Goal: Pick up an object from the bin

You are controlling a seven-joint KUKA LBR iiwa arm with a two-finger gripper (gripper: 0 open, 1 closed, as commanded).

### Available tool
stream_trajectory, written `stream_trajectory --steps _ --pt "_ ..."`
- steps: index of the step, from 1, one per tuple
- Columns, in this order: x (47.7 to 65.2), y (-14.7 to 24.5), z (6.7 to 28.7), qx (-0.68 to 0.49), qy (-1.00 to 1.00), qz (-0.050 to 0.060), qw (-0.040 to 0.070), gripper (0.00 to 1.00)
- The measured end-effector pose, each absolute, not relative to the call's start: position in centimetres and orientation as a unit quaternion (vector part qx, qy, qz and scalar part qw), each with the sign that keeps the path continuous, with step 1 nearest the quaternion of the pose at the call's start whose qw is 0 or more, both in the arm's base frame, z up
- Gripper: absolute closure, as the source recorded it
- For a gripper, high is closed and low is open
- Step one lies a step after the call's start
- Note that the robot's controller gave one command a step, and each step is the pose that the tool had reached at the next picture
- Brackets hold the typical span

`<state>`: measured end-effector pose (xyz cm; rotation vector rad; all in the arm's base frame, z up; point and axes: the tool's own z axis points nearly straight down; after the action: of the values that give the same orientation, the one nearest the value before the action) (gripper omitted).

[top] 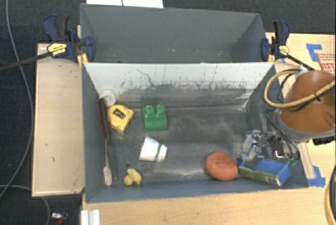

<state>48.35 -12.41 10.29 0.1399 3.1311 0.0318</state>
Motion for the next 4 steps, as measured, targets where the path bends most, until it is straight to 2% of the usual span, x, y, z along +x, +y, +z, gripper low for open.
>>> stream_trajectory --steps 1,2,3,4 --pt "49.0 -12.4 13.8 0.014 1.000 0.008 0.011 1.00" --pt "50.9 -8.9 14.5 0.076 0.997 0.009 0.012 0.00" --pt "50.9 -8.9 14.5 0.076 0.997 0.009 0.012 0.00" --pt "48.9 -4.7 10.0 0.066 0.998 0.009 0.014 0.00"
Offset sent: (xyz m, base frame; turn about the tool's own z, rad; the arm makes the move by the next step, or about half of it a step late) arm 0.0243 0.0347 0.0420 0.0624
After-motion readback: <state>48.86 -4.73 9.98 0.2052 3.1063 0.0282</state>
